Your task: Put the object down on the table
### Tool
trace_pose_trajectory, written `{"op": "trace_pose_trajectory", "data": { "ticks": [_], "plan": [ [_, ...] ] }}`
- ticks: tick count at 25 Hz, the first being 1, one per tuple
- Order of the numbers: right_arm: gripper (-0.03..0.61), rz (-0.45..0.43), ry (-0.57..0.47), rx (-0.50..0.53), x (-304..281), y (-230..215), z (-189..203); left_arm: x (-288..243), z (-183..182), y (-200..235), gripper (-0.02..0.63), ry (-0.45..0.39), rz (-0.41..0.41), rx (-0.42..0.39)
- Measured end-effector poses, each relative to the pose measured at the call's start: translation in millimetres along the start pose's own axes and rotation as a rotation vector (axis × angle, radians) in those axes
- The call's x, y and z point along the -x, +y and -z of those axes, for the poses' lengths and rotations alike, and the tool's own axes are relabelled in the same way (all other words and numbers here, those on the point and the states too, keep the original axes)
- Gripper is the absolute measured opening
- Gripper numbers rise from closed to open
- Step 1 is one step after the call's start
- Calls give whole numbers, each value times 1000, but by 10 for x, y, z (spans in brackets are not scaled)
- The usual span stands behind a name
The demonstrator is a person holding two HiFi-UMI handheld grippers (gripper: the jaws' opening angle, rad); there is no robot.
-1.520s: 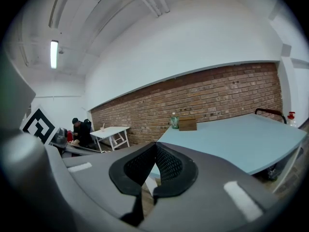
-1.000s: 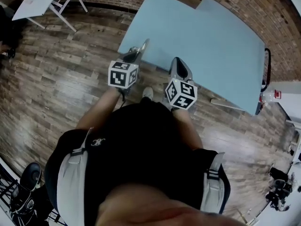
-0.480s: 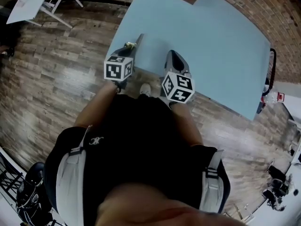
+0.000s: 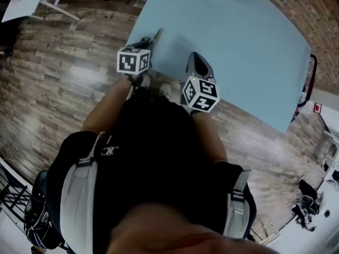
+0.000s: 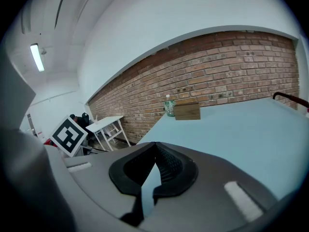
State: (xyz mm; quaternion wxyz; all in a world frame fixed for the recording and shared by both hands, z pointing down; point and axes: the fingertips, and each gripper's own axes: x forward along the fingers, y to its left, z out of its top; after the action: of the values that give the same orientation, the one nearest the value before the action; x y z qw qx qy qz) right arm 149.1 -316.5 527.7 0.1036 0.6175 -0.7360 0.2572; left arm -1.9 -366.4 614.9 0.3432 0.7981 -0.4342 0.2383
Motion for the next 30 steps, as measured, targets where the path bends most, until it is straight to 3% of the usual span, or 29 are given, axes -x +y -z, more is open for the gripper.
{"op": "trace_pose_trajectory", "data": {
  "ticks": [5,19,23,27,30],
  "plan": [
    [15,42,20,-14,-24,6,88,-274,178,169,6,70,46,39],
    [15,137,43,-50,65,-158,101,-739,167,46,6,115,141,17],
    [15,145,41,-50,70,-151,91,-768,172,133,19,133,110,29],
    [15,140,38,-60,77,-145,80,-802,268,299,74,201,43,19],
    [15,139,40,-65,79,-138,90,-795,292,352,97,202,31,1]
  ]
}}
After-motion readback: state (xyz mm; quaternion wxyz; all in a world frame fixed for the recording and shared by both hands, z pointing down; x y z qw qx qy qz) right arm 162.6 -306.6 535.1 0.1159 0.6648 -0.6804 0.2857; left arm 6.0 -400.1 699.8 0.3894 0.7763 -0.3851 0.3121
